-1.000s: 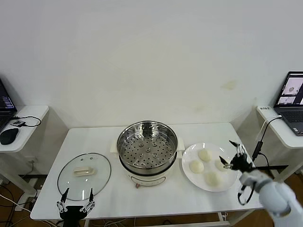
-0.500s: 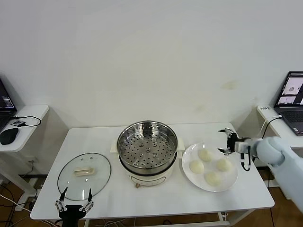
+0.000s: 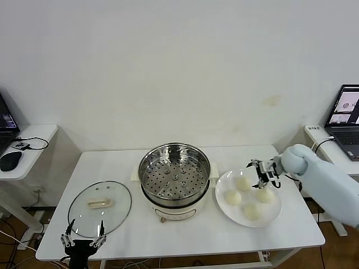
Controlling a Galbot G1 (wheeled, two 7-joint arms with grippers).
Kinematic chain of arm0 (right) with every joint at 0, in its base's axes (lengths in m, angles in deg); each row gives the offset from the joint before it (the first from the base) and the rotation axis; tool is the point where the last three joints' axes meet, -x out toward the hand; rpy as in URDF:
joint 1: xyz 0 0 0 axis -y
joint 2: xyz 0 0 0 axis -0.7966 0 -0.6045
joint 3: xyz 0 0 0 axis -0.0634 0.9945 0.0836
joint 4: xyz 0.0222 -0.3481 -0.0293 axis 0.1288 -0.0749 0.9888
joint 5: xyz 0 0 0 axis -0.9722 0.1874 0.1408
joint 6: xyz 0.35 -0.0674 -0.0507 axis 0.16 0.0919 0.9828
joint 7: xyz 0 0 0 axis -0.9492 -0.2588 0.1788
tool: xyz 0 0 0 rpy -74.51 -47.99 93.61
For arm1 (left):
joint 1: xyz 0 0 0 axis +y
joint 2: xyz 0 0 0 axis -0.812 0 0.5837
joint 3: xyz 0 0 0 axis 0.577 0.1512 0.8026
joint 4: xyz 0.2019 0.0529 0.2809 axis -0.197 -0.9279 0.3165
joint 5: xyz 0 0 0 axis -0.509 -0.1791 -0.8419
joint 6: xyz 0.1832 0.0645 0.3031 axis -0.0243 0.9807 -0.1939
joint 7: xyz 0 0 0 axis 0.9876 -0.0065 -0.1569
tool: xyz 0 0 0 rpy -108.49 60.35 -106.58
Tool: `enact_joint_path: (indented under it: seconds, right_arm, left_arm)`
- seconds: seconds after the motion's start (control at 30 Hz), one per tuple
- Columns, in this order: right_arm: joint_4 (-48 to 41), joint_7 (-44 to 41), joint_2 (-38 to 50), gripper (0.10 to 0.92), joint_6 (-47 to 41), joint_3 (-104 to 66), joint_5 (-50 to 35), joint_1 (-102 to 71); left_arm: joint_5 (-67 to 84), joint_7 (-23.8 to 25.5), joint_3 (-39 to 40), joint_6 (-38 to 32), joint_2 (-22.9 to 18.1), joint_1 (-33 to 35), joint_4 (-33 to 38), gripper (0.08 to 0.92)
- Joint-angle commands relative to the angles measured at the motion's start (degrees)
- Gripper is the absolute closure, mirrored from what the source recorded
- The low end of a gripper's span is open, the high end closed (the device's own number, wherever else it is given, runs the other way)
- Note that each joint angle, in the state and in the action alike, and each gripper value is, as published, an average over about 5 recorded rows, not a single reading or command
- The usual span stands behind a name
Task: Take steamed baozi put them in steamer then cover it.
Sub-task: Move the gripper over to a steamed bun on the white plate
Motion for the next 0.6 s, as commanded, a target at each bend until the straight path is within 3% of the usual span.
enact_joint_path:
  seconds: [0.03,0.5,0.6]
  right_arm:
    - [-7.86,-2.57,-5.48,0.203,0.07,7.11,1.06,4.65]
    - [-11.82,-1.62,-9.22,0.208,-1.12,5.93,2.48,3.70]
    - [-11.85,-1.69,-9.46,0.247,-1.60,5.70,2.14,3.71]
  left_arm:
    - [-0.30,0.01,-0.19,0.36,0.08,-0.26,-0.13,0.177]
    - [-0.31,-0.29,-0.82,0.08,0.37,-0.86,-0.98,0.177]
    - [-0.35,-0.40,-0.85,0.00,0.29,-0.94,-1.11,0.177]
